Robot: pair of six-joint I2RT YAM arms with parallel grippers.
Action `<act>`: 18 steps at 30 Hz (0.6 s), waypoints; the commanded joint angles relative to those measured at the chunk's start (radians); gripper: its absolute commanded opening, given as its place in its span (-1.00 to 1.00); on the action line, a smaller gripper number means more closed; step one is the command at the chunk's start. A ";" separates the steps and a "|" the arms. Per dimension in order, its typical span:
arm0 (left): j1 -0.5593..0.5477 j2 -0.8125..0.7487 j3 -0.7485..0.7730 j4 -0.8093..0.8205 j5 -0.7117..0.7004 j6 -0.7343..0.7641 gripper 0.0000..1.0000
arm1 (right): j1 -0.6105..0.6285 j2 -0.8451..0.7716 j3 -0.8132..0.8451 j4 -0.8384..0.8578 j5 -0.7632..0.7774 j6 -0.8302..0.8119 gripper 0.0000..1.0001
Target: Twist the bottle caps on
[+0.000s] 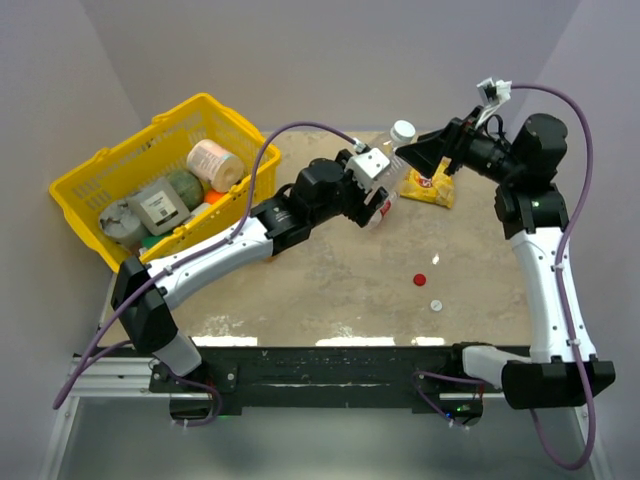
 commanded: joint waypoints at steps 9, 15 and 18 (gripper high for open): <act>-0.002 -0.040 0.013 0.049 -0.030 0.061 -1.00 | 0.117 0.051 0.025 0.161 0.089 0.059 0.70; -0.002 -0.038 0.006 0.059 -0.016 0.058 -1.00 | 0.131 0.062 0.039 0.160 0.118 0.060 0.33; -0.002 -0.040 -0.002 0.058 -0.006 0.056 -1.00 | 0.131 0.057 0.047 0.166 0.161 0.055 -0.06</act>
